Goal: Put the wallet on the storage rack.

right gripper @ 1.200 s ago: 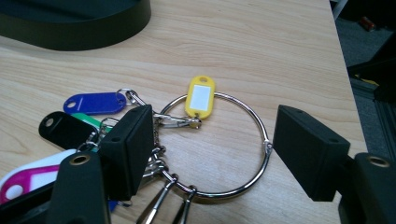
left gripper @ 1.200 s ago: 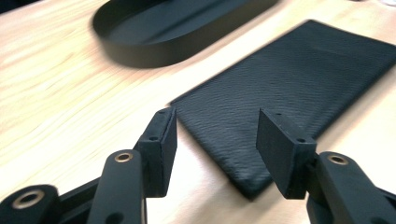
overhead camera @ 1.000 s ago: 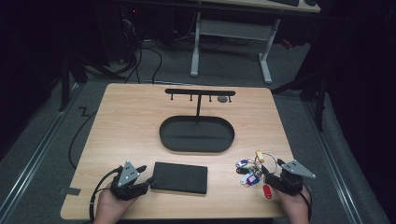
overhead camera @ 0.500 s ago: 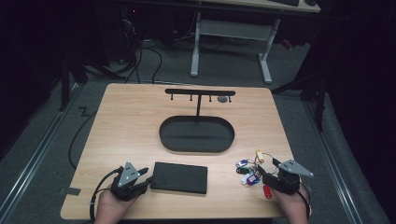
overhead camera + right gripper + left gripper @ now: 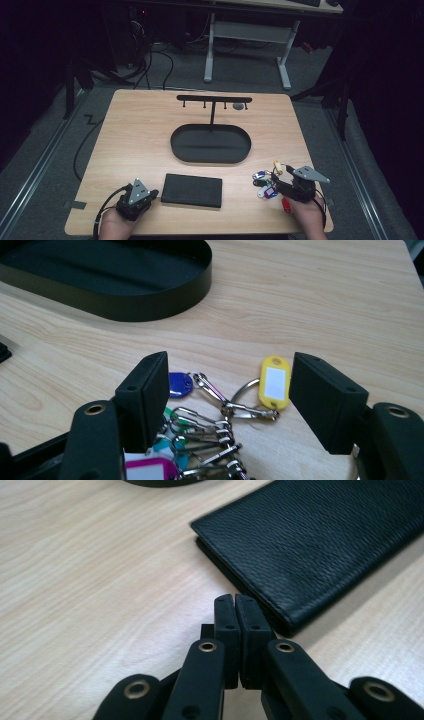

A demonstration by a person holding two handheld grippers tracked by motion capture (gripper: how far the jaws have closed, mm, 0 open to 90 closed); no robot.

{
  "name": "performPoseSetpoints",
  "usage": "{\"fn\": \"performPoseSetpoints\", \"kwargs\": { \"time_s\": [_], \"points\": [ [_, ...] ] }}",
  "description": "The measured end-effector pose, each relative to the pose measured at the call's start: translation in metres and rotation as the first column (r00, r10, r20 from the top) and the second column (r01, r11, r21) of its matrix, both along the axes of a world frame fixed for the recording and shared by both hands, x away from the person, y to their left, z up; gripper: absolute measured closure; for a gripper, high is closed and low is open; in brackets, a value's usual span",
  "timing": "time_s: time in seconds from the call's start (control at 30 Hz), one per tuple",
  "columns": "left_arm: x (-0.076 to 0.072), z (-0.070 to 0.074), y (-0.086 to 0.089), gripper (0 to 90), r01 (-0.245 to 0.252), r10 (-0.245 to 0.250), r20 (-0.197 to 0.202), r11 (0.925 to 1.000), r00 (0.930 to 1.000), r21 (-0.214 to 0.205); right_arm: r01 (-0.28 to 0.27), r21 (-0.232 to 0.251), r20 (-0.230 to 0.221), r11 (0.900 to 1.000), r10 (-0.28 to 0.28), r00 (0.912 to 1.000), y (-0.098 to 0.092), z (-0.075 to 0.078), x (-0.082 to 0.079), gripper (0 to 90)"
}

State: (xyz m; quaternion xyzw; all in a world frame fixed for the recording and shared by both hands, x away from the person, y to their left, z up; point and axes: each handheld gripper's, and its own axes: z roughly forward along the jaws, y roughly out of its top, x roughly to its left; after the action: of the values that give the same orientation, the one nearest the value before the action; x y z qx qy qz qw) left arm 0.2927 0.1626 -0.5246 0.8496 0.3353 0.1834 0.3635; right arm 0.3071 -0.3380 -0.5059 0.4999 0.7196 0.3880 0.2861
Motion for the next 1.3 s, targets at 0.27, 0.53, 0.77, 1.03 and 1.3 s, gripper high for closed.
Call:
{"fn": "performPoseSetpoints", "kwargs": {
  "time_s": [0.27,0.53,0.77,1.03,1.3],
  "points": [
    [-0.01,-0.002,-0.008,87.5,-0.003,0.003,0.01,0.9995,0.9999,0.032,-0.062,0.009,0.02,0.998,0.062,0.9979,0.01,0.005,0.005,32.8],
    [-0.018,-0.002,-0.007,87.9,0.007,-0.007,0.017,0.9999,0.9998,0.009,-0.024,-0.021,0.029,0.9995,0.024,0.9993,0.021,0.011,0.013,37.4],
    [-0.024,0.001,-0.011,86.9,0.031,-0.031,0.02,0.9995,0.9993,-0.008,-0.001,-0.009,0.033,1.0,0.001,0.9995,0.018,0.012,0.015,37.8],
    [-0.036,0.003,-0.038,85.9,0.126,-0.128,0.058,0.991,0.99,0.047,-0.03,-0.015,0.03,0.9994,0.031,0.9991,0.018,0.01,0.014,37.9],
    [-0.033,0.014,-0.024,86.5,0.086,-0.086,0.104,0.9963,0.9909,0.002,-0.027,-0.017,0.041,0.9995,0.028,0.9988,0.008,0.011,0.006,38.2]
  ]
}}
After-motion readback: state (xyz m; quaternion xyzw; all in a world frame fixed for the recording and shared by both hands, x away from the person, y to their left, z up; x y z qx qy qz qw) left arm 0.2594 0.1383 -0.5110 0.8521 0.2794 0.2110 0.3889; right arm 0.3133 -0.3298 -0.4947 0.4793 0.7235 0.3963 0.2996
